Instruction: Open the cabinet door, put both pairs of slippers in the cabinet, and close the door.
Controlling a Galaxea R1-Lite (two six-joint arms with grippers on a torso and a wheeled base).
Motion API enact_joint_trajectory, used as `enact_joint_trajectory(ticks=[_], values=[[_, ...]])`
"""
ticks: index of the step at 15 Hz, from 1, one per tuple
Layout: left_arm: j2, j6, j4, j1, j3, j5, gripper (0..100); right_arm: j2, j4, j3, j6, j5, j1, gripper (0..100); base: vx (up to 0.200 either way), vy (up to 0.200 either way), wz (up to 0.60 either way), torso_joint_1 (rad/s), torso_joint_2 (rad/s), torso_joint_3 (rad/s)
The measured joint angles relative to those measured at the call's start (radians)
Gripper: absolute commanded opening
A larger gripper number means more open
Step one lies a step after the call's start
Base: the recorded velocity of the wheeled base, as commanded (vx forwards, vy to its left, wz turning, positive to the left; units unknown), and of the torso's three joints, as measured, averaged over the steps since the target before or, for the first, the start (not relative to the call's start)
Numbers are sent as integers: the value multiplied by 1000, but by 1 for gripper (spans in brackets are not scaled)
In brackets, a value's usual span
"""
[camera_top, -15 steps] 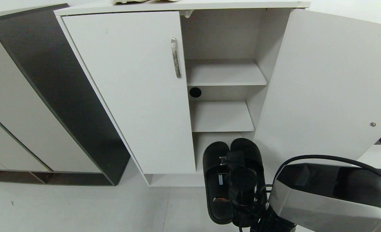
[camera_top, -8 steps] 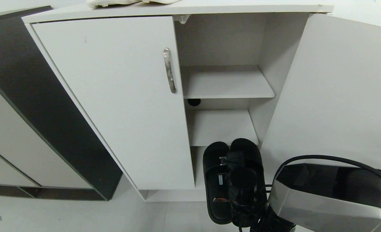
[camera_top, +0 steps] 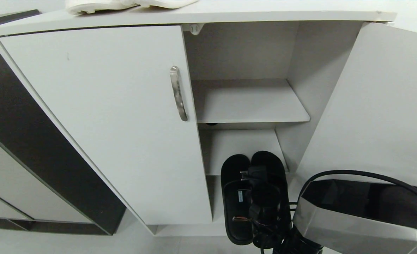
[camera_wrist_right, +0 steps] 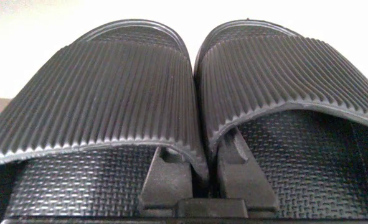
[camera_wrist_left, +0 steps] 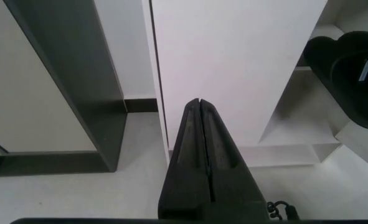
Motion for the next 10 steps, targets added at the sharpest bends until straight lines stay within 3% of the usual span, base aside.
enact_joint_trajectory(ticks=[5, 10], values=[[0, 0, 0, 0, 0, 0, 0, 25, 68, -105, 5, 20, -33, 0, 0, 0, 0, 0, 0, 0], [0, -2, 0, 0, 0, 1, 0, 74, 226, -324, 23, 96, -97, 0, 0, 0, 0, 0, 0, 0]])
